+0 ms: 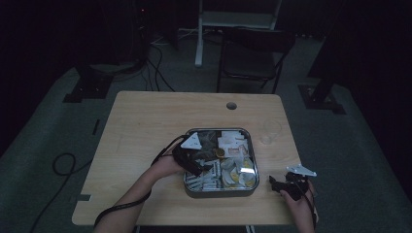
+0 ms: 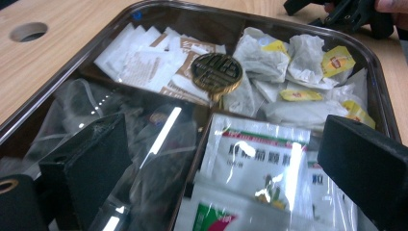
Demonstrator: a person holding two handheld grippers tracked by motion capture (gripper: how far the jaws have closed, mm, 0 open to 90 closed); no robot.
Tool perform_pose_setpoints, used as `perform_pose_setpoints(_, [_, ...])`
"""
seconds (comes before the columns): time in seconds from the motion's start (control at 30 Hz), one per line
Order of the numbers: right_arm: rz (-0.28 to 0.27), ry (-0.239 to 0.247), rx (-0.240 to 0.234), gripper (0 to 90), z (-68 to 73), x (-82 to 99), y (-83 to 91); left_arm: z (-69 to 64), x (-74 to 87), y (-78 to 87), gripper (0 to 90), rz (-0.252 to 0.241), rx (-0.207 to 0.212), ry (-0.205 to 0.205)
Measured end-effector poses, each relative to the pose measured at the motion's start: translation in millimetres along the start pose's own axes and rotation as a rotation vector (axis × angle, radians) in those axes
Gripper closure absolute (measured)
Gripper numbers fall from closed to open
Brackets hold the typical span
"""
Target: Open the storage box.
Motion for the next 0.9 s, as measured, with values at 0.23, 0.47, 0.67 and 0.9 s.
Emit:
perform_pose_setpoints(0.23, [0.0,0.0,0.0,11.1,0.0,0.0,0.0,0.8,-8.0,-14.7,4.7,0.007,-0.005,0.006])
perform_pose_setpoints(0.47, [0.0,0.003,0.0,11.2,-0.2,0.0,0.0,0.9,-10.9,-28.0,15.0,0.035,-0.002,-0.002])
perform_pose_setpoints(0.67, [-0.001,0.003,0.0,11.2,-0.1,0.0,0.0,1.2,-11.5,-39.4,25.4,0.091,-0.018,-0.017])
perform_pose_setpoints(0.9, [-0.001,0.003,0.0,11.2,-0.1,-0.1,-0.1,3.3,-13.0,-46.6,39.9,0.098,-0.012,-0.029])
Point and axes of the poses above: each handheld gripper's, and its own axes: y roughly backward along the jaws, x roughly out of its underside, z roughly to its left, the point moved 7 cm from there along -y, roughly forward along the jaws, and after that the axes turned 8 degrees about -z, right-handed, at the moved point
